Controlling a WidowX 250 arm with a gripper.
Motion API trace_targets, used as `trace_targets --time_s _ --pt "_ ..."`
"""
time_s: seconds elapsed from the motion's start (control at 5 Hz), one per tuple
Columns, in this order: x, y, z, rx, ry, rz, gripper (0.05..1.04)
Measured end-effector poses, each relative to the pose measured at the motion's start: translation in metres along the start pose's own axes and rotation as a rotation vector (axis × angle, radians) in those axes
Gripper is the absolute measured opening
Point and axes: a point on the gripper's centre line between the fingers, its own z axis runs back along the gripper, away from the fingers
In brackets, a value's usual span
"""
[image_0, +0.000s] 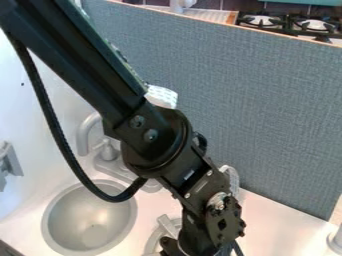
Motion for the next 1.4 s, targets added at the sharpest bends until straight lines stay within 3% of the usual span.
trace_targets --time_s 0.2,0.4,0.8,1.0,1.2,1.4 --pt "-0.002 0.0 -0.004 0.002 0.015 0.0 1.002" --pt "0.004 -0.033 0.002 -0.042 0.025 -0.066 1.002" --pt "0.003 -0.097 0.006 -0.036 0.003 -0.233 1.003" --pt "0.003 -0.11 -0.006 -0.04 0.033 -0.253 1.002" --pt "0.003 -0.117 -0.027 -0.052 0.094 -0.285 1.003" --pt "0.007 -0.118 -0.038 -0.03 0.126 -0.294 1.002"
